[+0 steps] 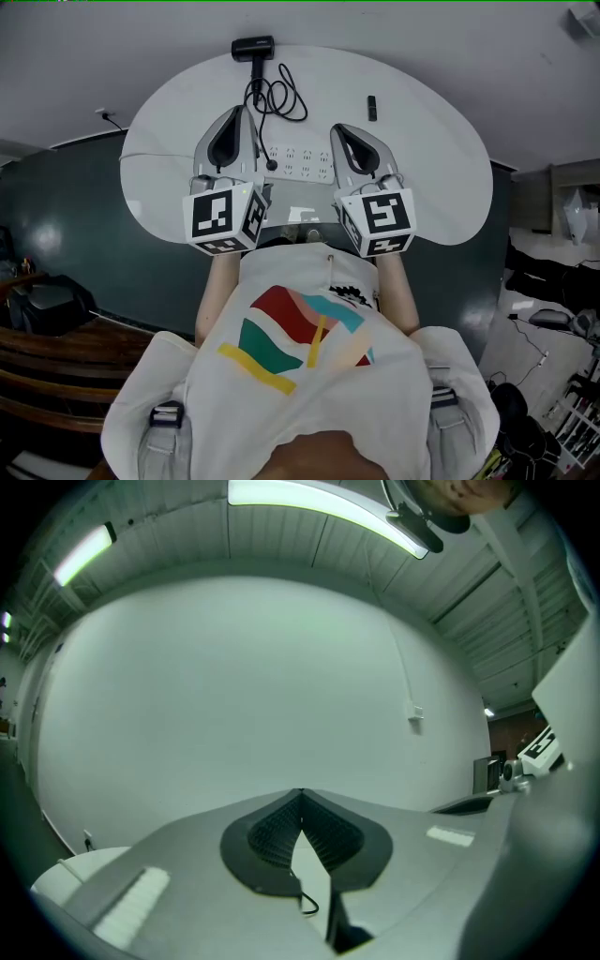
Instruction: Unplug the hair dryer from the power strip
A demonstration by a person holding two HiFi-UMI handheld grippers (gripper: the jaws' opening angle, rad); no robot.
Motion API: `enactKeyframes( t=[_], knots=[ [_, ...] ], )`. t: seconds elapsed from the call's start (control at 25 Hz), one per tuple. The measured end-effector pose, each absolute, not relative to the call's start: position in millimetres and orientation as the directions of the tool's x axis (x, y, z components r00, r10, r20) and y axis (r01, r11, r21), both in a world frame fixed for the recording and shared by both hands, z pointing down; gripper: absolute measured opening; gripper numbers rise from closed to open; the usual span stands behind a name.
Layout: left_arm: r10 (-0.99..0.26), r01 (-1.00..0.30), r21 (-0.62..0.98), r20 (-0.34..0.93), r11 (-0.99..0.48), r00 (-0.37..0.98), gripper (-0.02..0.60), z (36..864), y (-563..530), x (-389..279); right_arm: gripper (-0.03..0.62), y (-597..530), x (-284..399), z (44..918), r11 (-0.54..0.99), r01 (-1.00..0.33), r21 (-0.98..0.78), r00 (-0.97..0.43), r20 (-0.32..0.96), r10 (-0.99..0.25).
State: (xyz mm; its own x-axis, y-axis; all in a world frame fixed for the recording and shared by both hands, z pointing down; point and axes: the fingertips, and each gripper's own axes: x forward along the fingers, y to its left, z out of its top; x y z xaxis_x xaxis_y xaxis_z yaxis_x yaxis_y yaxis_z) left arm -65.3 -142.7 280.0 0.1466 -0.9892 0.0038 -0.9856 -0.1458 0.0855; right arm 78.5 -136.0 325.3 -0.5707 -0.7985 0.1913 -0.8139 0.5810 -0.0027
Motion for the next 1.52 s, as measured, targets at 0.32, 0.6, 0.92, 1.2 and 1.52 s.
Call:
enactKeyframes(
  t=[0.32,0.6,0.92,1.2,1.52],
  knots=[
    [-0.988,-0.985,0.081,0.004,-0.152,0.153,0.000,280.4,-155.0,-75.6,0.101,-143.7,49.4,339.2,0.711,-0.703,0.011,-0.685,0.257,-0.682],
    [-0.993,-0.991,0.071,0.025,-0.113,0.115,0.000,295.3,-158.1,-92.8,0.178,-145.9,32.3,386.4,0.859,-0.511,0.024,-0.753,0.469,-0.461],
    [-0.994,-0.996,0.001,0.056,-0.091,0.091,0.000,324.1,-152.1,-104.0,0.170,-125.1,34.6,498.5,0.977,-0.211,0.011,-0.543,0.830,-0.127],
    [-0.993,-0.998,0.010,0.100,-0.063,0.064,0.000,346.7,-148.7,-119.2,0.198,-118.0,39.0,543.5,0.994,-0.106,-0.027,-0.386,0.922,-0.016],
    [-0.978,-0.994,0.016,0.182,-0.105,0.107,0.000,381.5,-147.2,-114.1,0.198,-117.4,43.7,565.7,0.996,-0.073,-0.050,-0.274,0.961,0.028]
  ],
)
